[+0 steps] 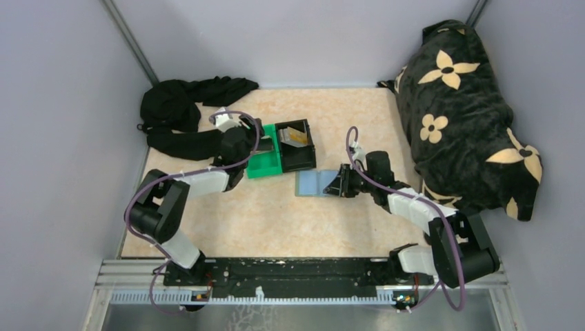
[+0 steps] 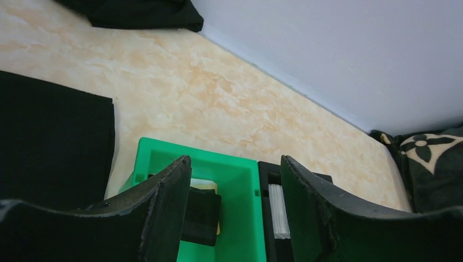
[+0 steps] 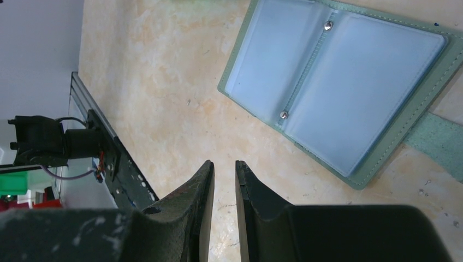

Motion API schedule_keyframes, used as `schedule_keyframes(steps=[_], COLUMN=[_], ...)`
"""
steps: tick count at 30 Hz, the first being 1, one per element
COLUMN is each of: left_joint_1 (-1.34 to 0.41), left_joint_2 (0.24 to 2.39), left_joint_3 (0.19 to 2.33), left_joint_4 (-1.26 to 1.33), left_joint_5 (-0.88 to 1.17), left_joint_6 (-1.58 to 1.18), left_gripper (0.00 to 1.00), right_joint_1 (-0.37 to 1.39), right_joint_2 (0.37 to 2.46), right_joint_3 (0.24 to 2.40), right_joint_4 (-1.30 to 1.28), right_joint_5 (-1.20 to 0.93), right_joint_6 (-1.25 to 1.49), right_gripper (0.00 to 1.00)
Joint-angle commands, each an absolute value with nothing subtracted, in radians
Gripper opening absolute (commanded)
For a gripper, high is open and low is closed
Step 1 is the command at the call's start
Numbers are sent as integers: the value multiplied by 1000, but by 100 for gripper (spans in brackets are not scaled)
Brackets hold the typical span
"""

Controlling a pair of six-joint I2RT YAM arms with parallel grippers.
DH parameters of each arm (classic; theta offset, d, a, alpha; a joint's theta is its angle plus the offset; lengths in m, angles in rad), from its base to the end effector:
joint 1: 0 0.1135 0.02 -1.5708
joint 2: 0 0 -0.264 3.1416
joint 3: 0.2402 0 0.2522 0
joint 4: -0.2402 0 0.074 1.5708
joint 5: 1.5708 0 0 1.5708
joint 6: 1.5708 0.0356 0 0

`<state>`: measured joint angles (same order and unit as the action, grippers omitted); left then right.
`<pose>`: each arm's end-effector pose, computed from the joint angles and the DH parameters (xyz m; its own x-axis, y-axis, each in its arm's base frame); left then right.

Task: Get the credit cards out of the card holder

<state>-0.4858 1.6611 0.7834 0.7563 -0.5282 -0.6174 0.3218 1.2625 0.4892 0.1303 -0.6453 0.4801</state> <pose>0.3183 -0.1478 0.2136 -0.0647 -0.5313 -0.8447 -0.0939 0.8460 -0.5249 0.2200 0.0959 0.1755 -0.8321 0.1116 -0.5433 -0.3664 0.6248 0.6895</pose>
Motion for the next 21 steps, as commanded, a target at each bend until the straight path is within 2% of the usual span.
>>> schedule_keyframes(steps=[1,5,10,12,17,21], left_joint_1=[-486,-494,-527,-532,-533,-534], left_joint_2=[1629,1662,1651,1630,1535,1405], left_joint_3=[809,861,947,967,893,748], left_joint_4=[755,699,470,361,239,283], left_joint_5=[-455,-303,-227,-219,-219,-187], left_joint_6=[-560,-526,-533,-565,-617,-653], left_gripper=[66,64,75,83,87,90], right_joint_1=[313,312,312,311,310,310], right_joint_2=[1273,1266,1205,1198,1224,1268], right_joint_3=[490,490,493,500,522,542], right_joint_4=[183,192,179,176,190,192], right_joint_5=[-659,-659,-601,-592,-589,-565], right_joint_6=[472,482,496,496,506,502], right_gripper=[22,21,21,21,21,21])
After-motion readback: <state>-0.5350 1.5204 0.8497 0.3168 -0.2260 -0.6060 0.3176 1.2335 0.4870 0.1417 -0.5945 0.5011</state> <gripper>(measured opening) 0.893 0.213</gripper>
